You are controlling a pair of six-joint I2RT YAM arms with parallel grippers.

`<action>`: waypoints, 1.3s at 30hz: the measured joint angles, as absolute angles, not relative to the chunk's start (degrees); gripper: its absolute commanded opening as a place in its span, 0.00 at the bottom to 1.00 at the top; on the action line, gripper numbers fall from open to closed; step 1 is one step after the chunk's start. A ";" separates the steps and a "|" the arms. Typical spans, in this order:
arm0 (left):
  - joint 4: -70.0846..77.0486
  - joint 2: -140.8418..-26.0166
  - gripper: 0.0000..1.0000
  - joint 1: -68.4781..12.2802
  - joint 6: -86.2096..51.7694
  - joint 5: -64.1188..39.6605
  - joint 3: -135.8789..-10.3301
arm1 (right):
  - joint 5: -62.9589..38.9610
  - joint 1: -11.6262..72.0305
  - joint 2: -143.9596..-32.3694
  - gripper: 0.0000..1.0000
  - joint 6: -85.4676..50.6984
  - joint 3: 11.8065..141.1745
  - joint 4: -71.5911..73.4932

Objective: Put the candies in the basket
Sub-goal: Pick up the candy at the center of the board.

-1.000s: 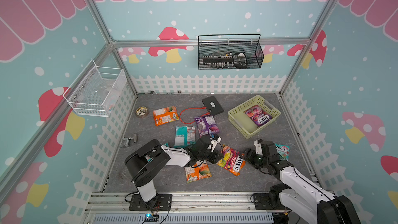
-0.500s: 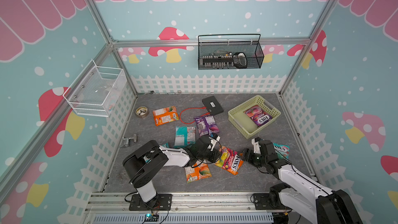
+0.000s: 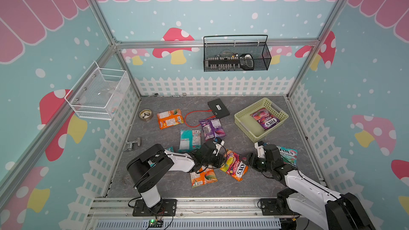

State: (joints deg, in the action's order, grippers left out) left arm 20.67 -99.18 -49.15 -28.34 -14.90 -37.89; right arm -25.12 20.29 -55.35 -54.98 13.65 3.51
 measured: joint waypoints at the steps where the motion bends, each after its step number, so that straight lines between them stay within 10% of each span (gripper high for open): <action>1: 20.71 -99.18 0.16 -49.17 -28.34 -14.68 -37.85 | -25.58 20.29 -54.41 0.70 -55.40 13.43 4.23; 10: 21.43 -99.50 0.16 -49.17 -29.36 -13.37 -37.52 | -29.43 20.32 -50.74 0.58 -56.64 9.23 7.29; 23: 22.17 -99.55 0.17 -49.17 -29.89 -11.97 -36.97 | -28.47 20.36 -45.71 0.00 -57.69 7.42 7.07; 39: 17.58 -83.83 0.49 -49.17 -25.02 -5.82 -36.56 | -25.61 20.36 -47.97 0.00 -47.29 25.19 -1.89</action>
State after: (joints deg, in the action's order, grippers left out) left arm 17.58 -83.83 -49.17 -25.02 -5.82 -36.56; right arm -25.61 20.36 -47.97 -47.29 25.19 -1.89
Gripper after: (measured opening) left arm 0.431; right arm 0.074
